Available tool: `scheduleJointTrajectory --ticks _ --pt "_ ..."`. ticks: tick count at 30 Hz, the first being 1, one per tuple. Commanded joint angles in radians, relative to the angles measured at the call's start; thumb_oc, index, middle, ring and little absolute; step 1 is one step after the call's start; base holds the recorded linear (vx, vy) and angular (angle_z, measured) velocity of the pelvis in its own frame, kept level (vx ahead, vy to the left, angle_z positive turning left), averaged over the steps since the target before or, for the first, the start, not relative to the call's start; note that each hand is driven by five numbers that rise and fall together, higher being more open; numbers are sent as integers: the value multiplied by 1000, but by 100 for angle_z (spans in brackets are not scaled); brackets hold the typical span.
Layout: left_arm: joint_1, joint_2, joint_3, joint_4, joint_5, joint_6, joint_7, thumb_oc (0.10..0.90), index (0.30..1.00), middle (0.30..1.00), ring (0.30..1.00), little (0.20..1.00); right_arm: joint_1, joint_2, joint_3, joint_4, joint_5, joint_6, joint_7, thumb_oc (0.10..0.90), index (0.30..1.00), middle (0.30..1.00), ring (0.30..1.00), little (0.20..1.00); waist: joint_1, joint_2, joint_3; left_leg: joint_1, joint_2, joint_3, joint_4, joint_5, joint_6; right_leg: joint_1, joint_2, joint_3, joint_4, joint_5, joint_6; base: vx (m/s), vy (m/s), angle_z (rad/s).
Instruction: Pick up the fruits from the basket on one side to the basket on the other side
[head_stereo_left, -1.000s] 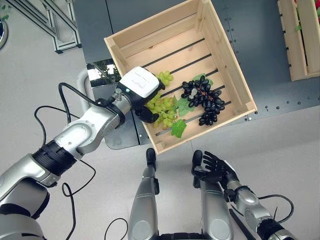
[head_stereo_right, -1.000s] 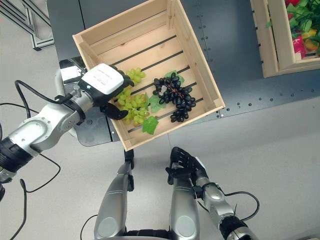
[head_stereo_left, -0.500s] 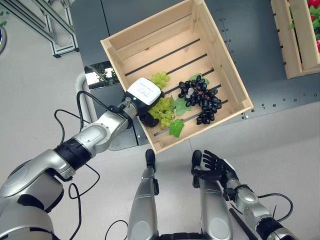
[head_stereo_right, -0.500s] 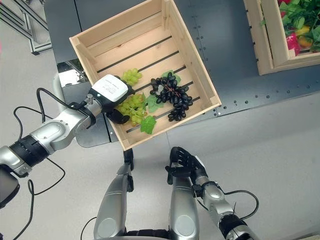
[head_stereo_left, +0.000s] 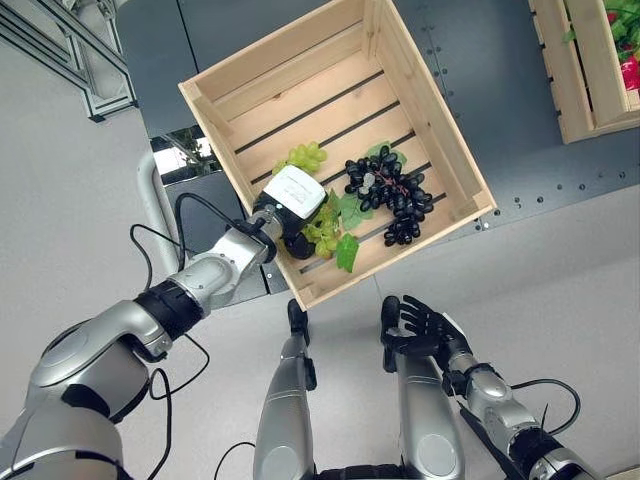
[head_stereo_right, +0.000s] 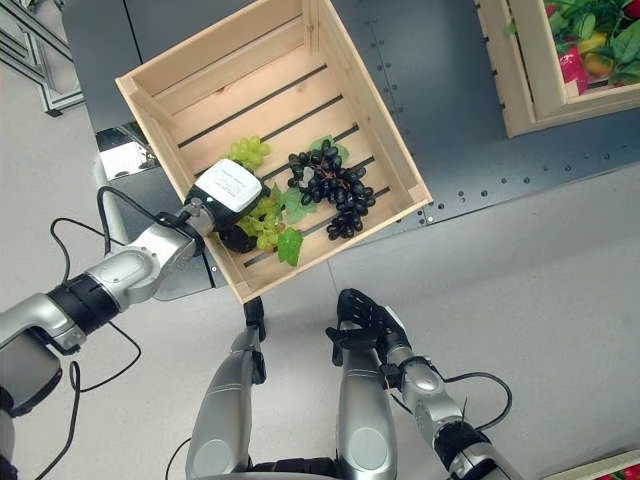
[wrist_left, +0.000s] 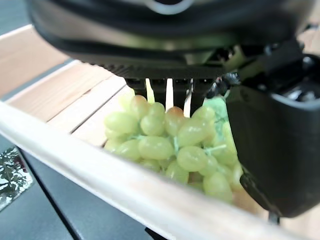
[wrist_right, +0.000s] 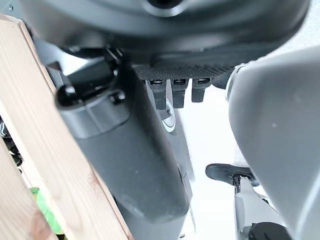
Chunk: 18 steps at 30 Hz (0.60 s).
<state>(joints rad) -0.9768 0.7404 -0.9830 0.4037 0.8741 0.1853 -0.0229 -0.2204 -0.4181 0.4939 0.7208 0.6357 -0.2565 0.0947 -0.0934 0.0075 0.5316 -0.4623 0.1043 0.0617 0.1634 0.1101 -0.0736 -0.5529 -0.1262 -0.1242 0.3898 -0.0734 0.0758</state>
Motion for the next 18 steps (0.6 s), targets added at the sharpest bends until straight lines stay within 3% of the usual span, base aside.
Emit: scheduleJointTrajectory --ticks 1,9,10,11,12,18 --pt "-132 13 22 10 107 55 -65 800 900 900 900 900 -8 0 17 -51 19 -56 -14 800 900 900 900 900 -27 -48 -12 -86 -11 20 196 -105 5 104 18 28 -199 111 4 0 0 0" --pt "-137 -72 -2 135 265 181 -246 800 900 900 900 900 -40 16 39 -32 17 -58 -18 800 900 900 900 900 -42 -63 -12 -85 -7 27 190 -102 3 97 25 34 -195 109 3 0 0 0" --pt "-133 -81 -1 153 272 197 -250 696 745 745 745 745 -42 18 41 -32 16 -59 -19 800 900 900 900 900 -43 -65 -12 -83 -7 29 187 -102 3 99 25 34 -197 108 3 0 0 0" --pt "-129 -88 0 166 272 209 -245 533 500 500 500 500 -44 20 43 -29 17 -60 -20 800 900 900 900 900 -43 -66 -12 -80 -7 29 186 -102 3 102 25 34 -198 107 3 0 0 0" --pt "-123 -97 3 184 272 218 -225 400 300 300 300 300 -48 23 44 -26 16 -62 -21 800 900 900 900 900 -43 -69 -12 -76 -5 31 183 -102 2 105 26 33 -198 106 2 0 0 0" --pt "-88 -134 30 316 224 213 -34 400 300 300 300 300 -54 33 45 -10 9 -74 -20 800 900 900 900 900 -43 -79 -12 -53 -4 33 176 -100 0 128 32 35 -201 103 -1 -8 4 -1"
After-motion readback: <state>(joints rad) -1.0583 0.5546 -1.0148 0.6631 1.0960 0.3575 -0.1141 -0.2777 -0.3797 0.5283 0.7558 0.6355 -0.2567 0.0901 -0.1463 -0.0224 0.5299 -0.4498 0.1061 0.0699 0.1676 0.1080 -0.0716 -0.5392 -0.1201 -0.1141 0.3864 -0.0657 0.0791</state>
